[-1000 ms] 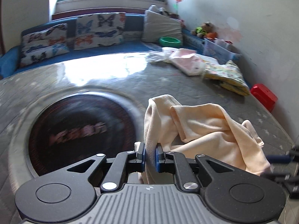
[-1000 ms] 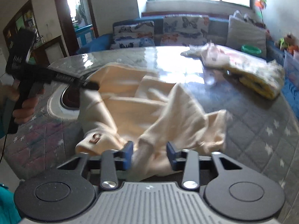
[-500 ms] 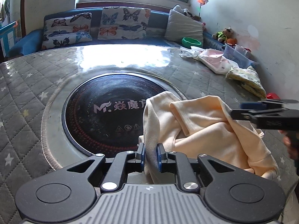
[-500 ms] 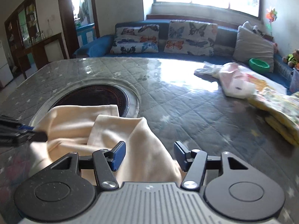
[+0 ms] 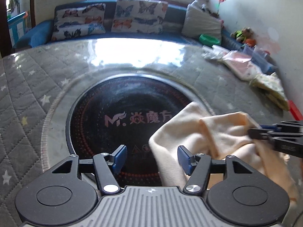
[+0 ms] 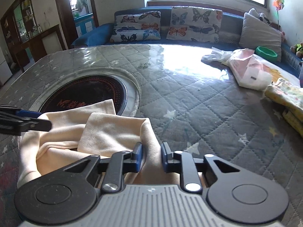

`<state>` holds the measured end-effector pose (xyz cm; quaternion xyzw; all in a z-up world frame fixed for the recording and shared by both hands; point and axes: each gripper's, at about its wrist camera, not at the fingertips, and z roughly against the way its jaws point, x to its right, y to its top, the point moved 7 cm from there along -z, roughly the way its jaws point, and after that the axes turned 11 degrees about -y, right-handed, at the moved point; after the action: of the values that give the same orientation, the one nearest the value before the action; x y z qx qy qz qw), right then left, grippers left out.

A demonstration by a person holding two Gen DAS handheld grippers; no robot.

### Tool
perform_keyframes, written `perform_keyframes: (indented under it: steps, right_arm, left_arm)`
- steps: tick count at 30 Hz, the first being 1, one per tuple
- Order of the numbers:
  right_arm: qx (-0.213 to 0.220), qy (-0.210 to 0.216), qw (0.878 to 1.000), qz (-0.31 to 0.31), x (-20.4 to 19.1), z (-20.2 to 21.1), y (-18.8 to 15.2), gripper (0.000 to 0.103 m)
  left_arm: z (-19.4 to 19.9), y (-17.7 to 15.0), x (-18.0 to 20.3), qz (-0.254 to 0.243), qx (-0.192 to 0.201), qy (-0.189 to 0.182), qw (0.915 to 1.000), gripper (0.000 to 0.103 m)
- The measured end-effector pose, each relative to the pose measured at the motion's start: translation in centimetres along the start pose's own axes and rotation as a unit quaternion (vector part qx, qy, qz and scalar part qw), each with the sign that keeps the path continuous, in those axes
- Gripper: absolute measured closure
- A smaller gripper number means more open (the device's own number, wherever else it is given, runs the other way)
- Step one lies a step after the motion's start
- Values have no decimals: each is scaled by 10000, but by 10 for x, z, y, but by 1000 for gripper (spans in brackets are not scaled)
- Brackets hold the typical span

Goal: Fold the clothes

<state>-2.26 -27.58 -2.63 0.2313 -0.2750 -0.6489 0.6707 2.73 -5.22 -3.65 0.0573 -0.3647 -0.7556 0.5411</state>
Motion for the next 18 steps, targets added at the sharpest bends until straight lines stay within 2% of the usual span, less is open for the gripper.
perform_keyframes:
  steps: [2, 4, 6, 13, 18]
  right_arm:
    - [124, -60, 9999, 62, 0, 8, 0, 89]
    - [293, -148, 9994, 144, 1, 18, 0, 91]
    - [488, -342, 9979, 265, 2, 31, -1, 91]
    - [963, -1080, 9886, 408, 27, 78, -11, 91]
    - [910, -1431, 9848, 372, 46, 108, -36, 91]
  left_arm:
    - [-7, -1, 0, 40, -62, -25, 10000, 45]
    - [-8, -3, 3, 35, -82, -170, 9998, 74]
    - [-6, -4, 7, 12, -67, -272, 9996, 87]
    - [32, -1, 16, -82, 364, -320, 9988, 93]
    - [69, -12, 18, -173, 584, -436, 9972, 93]
